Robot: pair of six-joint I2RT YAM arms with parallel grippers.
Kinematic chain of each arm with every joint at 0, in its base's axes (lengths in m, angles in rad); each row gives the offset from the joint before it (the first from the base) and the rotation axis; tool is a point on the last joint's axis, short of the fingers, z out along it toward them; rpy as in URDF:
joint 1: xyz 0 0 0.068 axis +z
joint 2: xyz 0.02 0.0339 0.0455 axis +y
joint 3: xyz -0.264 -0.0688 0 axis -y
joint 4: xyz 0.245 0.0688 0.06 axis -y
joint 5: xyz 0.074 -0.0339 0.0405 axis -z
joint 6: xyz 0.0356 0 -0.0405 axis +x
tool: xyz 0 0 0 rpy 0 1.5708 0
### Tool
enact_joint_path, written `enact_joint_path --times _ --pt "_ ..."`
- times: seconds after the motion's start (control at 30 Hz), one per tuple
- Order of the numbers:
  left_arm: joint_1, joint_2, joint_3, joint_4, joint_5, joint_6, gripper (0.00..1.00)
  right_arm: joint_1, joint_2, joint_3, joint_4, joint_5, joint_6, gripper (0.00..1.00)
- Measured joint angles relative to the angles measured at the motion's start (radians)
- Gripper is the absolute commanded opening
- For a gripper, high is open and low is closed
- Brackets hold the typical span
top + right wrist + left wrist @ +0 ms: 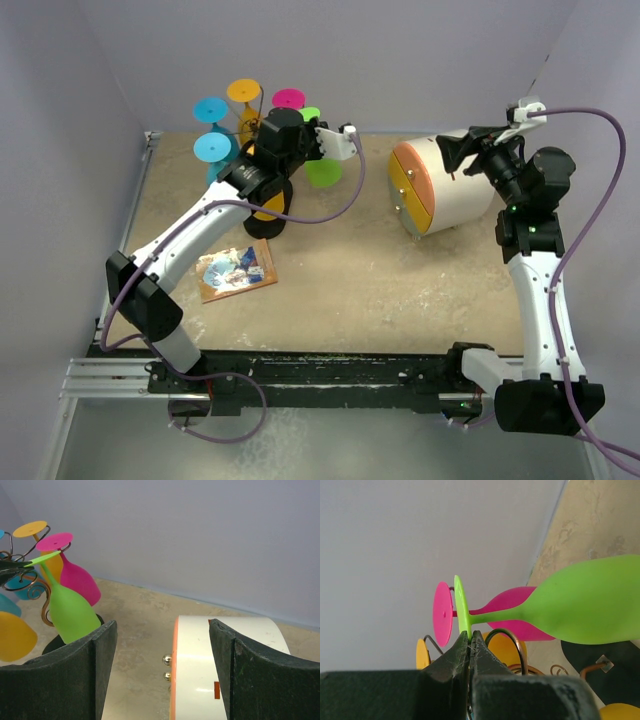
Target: Place the wine glass upside down on the wine glass rack
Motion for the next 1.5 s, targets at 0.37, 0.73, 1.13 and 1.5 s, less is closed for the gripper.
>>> enact_joint_path --times 0.37,0.73,1.13,1.5 --pt "0.018 -0.016 -0.01 -0.009 -0.023 0.0 0.0 0.0 0.016 -0.002 0.001 -0.015 0.0 0.77" --pt "0.022 -0.055 -0.012 -0.034 -0.033 0.0 0.0 0.0 0.016 -0.002 0.002 -0.016 0.0 0.77" --pt "0.022 -0.067 -0.013 -0.097 -0.045 0.0 0.0 0.0 0.016 -0.002 0.002 -0.016 0.0 0.77" --pt "0.02 -0.089 -0.026 -0.161 -0.032 0.014 0.0 0.0 0.027 -0.002 0.002 -0.016 0.0 0.77"
